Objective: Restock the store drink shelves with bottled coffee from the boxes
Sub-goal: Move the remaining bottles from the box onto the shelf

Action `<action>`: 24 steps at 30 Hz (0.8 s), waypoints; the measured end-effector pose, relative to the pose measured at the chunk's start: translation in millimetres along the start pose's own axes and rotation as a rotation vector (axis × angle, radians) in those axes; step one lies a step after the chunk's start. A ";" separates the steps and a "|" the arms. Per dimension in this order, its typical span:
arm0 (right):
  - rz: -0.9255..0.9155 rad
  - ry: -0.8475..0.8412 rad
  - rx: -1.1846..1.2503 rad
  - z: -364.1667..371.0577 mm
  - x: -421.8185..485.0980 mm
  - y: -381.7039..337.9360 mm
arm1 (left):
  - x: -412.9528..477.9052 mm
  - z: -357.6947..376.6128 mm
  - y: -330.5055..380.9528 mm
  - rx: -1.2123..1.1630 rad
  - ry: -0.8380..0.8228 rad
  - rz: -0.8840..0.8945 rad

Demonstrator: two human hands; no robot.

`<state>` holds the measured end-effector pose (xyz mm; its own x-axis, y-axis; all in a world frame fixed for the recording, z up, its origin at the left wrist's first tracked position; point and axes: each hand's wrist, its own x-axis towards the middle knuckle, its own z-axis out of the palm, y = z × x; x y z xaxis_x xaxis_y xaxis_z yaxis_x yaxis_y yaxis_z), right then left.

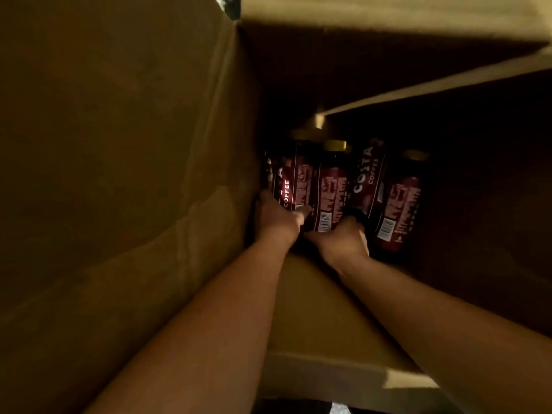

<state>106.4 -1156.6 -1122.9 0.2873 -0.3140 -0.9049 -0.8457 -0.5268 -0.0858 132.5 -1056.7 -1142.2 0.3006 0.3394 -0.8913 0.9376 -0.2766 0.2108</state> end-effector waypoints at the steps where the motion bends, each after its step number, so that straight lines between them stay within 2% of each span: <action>1: 0.018 -0.017 0.011 -0.3 2.1 0.5 | 1.8 -0.2 -1.8 0.007 -0.009 -0.007; 4: 0.066 -0.072 0.090 -10.1 3.0 0.2 | -1.5 -4.2 -0.9 0.031 -0.042 -0.038; 8: 0.082 -0.130 0.291 -31.0 -14.7 0.3 | -26.4 -8.9 6.4 -0.074 -0.037 -0.087; 11: 0.075 -0.138 0.349 -54.7 -38.6 -1.0 | -53.4 -13.6 11.4 -0.139 -0.038 -0.100; 17: 0.020 -0.110 0.400 -96.4 -98.8 -2.8 | -119.4 -36.9 31.6 -0.169 -0.142 -0.026; 22: 0.012 -0.095 0.515 -116.6 -148.5 -14.1 | -168.5 -62.6 55.8 -0.321 -0.236 0.000; 24: 0.004 -0.106 0.580 -124.1 -169.6 -18.3 | -185.4 -71.7 59.5 -0.351 -0.226 0.018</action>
<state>129.0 -1191.7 -916.1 0.2628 -0.2186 -0.9398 -0.9629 0.0021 -0.2697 145.2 -1071.7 -935.6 0.3085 0.1209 -0.9435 0.9468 0.0561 0.3168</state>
